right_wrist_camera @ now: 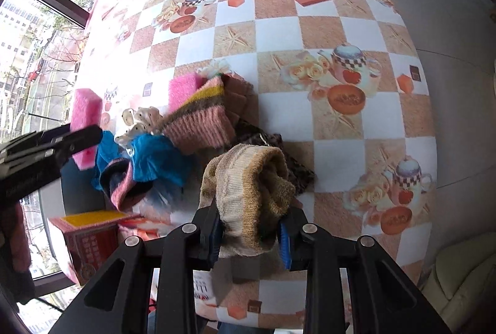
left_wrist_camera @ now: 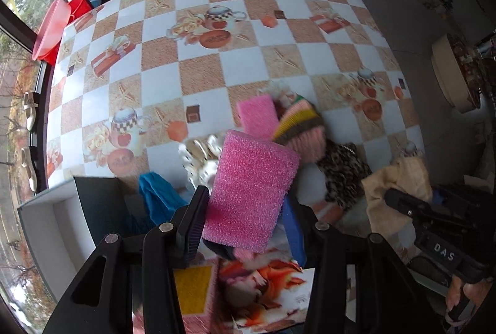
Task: Organize soft objects
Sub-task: 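Carry the pink sponge and beige hat in both tools over the white box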
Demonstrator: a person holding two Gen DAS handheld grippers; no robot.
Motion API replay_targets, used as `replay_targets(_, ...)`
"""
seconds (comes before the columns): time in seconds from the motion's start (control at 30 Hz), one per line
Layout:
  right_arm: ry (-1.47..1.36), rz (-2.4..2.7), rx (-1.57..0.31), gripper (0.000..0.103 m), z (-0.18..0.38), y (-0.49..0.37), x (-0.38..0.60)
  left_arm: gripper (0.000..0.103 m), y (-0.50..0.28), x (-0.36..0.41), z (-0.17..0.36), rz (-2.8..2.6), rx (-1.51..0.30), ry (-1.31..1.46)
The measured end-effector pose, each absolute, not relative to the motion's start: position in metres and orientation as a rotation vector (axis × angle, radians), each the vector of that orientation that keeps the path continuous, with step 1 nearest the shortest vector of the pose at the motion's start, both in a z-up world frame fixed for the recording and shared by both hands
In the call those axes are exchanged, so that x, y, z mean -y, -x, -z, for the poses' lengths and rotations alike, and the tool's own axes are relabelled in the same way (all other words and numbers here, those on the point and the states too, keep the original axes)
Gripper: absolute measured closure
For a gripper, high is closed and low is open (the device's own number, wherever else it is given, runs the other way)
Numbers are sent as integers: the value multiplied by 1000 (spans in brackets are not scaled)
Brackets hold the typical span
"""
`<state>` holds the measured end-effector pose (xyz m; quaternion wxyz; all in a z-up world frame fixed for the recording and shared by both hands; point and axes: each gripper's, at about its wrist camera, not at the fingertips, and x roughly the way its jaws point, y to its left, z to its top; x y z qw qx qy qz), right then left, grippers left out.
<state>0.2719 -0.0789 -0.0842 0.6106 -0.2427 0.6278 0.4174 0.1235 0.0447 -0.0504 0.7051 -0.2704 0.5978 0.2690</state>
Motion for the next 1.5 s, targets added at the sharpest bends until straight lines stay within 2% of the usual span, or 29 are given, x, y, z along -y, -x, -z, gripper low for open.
replay_targets(0.5,562,-963,-1540,72,88,-229,155,53,-78,67,41,-410,-1383,575)
replay_targets(0.77,513,-888,-1546,72,77,-166,188,53,-30,106,31,-271,-1355,482)
replay_targets(1.23,531,-958,-1482,72,48,-59,192,53,72,98,8,-333,-1272,465)
replay_targets(1.5,668,-1146,-1397,72,28,4,157,53,125,70,-2,-464,-1187,552)
